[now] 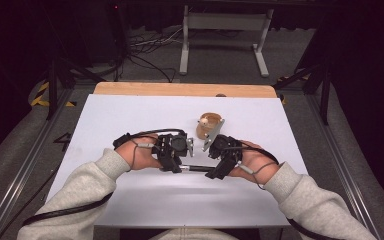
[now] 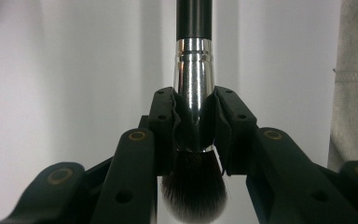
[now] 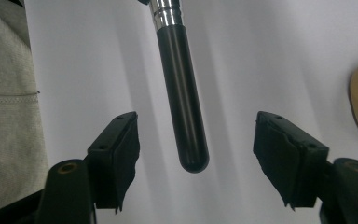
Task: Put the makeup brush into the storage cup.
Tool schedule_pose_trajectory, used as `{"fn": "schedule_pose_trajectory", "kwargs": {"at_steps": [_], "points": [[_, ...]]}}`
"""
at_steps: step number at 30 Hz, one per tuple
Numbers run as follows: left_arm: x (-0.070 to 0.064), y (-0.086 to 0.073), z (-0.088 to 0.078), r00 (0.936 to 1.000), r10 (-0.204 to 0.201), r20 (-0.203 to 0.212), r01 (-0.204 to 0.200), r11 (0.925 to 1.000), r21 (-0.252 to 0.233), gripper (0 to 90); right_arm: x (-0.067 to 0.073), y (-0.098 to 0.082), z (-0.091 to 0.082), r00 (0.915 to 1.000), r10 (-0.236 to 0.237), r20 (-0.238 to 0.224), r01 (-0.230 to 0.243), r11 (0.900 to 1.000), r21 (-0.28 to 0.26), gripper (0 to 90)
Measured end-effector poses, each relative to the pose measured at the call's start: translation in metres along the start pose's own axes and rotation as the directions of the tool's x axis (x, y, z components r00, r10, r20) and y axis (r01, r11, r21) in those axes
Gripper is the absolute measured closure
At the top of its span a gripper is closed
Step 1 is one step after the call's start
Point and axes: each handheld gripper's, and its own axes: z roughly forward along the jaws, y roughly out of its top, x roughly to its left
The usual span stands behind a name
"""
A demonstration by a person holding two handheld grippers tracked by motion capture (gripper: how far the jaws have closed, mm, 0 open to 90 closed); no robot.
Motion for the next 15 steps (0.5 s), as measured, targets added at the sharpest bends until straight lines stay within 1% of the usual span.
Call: {"fn": "schedule_pose_trajectory", "kwargs": {"at_steps": [4,5,11,12,13,15], "points": [[-0.0002,0.0005,0.0006,1.0,0.001,-0.002,-0.001,1.0,0.002,70.9,0.0004,0.0,0.0026,0.9999,-0.006,-0.008,0.006,1.0,0.009,34.8],[-0.0004,0.0007,0.0005,1.0,0.002,-0.002,-0.002,1.0,0.002,70.9,0.0007,-0.0001,0.0035,1.0,-0.002,-0.009,0.002,1.0,0.011,35.5],[-0.0003,0.0012,0.0007,1.0,0.004,0.003,-0.004,1.0,0.001,70.9,0.0016,-0.0002,0.0064,0.9998,0.005,-0.017,-0.005,0.999,0.033,41.5],[-0.0005,0.0015,0.0004,1.0,0.007,-0.002,-0.007,1.0,0.005,70.9,0.0015,-0.0003,0.0065,0.9997,0.002,-0.023,-0.001,0.999,0.035,42.4],[-0.0006,0.0012,0.001,1.0,0.005,0.003,-0.005,1.0,-0.003,70.9,0.0017,-0.0002,0.0072,0.9998,0.004,-0.022,-0.003,0.999,0.037,43.6],[-0.0006,0.0016,0.0007,1.0,0.009,0.001,-0.009,1.0,-0.001,70.9,0.0022,-0.0002,0.0079,0.9998,0.008,-0.019,-0.008,0.999,0.043,45.1]]}}
